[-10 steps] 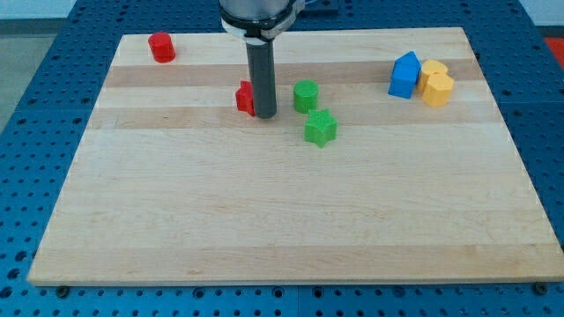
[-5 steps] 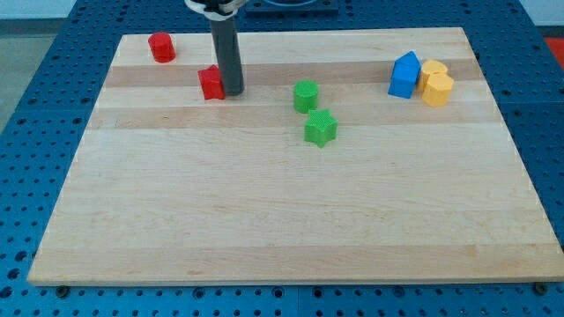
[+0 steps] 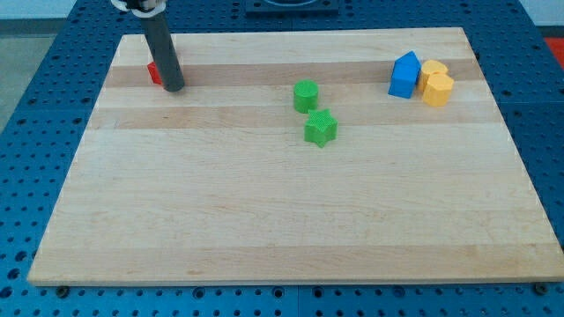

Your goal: Push the red star into the red circle

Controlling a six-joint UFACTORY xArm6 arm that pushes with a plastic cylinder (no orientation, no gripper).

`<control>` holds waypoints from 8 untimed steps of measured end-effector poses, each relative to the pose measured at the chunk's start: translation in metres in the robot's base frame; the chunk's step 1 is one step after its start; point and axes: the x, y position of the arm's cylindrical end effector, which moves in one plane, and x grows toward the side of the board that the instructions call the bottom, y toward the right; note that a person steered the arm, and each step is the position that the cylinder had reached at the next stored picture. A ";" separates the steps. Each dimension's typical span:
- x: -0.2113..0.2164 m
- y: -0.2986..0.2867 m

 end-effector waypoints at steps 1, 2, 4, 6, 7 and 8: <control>-0.009 -0.006; -0.016 -0.007; -0.025 -0.008; -0.013 -0.004; -0.008 0.012; -0.008 0.036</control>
